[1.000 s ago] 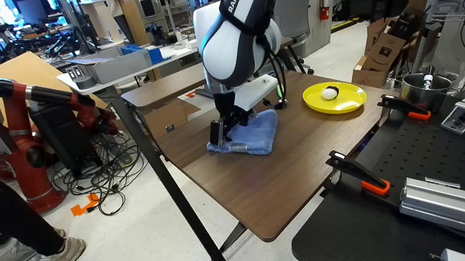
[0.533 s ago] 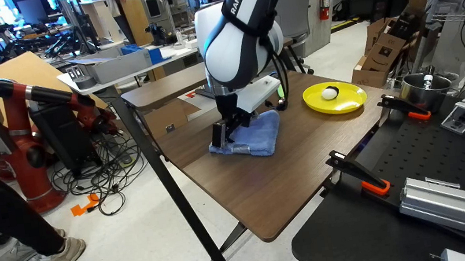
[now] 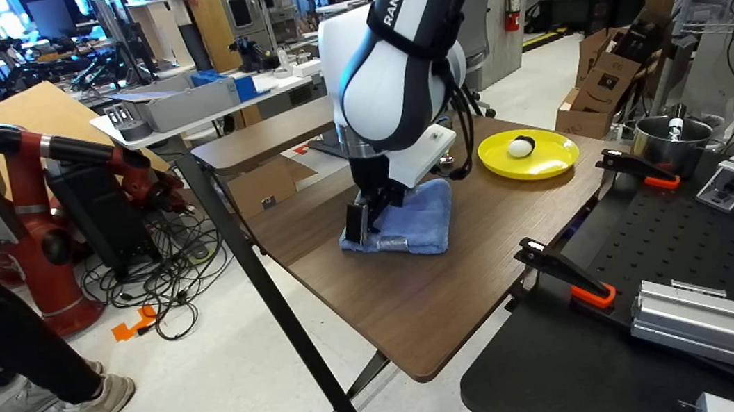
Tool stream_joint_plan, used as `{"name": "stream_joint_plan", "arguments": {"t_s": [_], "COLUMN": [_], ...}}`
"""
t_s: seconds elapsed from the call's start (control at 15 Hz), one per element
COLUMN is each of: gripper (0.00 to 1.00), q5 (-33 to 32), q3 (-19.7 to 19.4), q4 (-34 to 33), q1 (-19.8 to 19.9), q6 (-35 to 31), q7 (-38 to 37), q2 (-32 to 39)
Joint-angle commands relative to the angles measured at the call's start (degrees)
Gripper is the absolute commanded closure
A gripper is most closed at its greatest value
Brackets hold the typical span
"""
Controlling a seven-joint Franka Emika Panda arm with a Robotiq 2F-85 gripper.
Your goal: Move the blue cloth to the front of the table
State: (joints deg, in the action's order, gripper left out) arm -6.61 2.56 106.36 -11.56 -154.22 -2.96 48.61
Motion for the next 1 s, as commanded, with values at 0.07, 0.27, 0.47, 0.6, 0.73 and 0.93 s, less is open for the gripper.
{"name": "stream_joint_plan", "arguments": {"t_s": [0.07,0.27,0.47,0.6,0.73,0.93], "gripper": [0.0,0.0,0.0,0.0,0.0,0.0], "q5": [-1.93,-2.86,-3.43,-3.67,-3.88,-4.79], "q3": [-2.68,-3.49,-3.96,-3.96,-3.96,-5.04], "q4": [6.4,10.32,14.26,16.78,18.79,21.13], "q1": [-3.13,-4.39,-5.33,-5.53,-5.69,-7.07], "q6": [-5.82,-8.96,-11.87,-13.83,-15.16,-16.35], "q7": [-1.5,-1.47,-0.91,-0.31,0.21,0.08], "q2": [0.35,-1.1,-2.62,-3.54,-4.06,-4.37]}}
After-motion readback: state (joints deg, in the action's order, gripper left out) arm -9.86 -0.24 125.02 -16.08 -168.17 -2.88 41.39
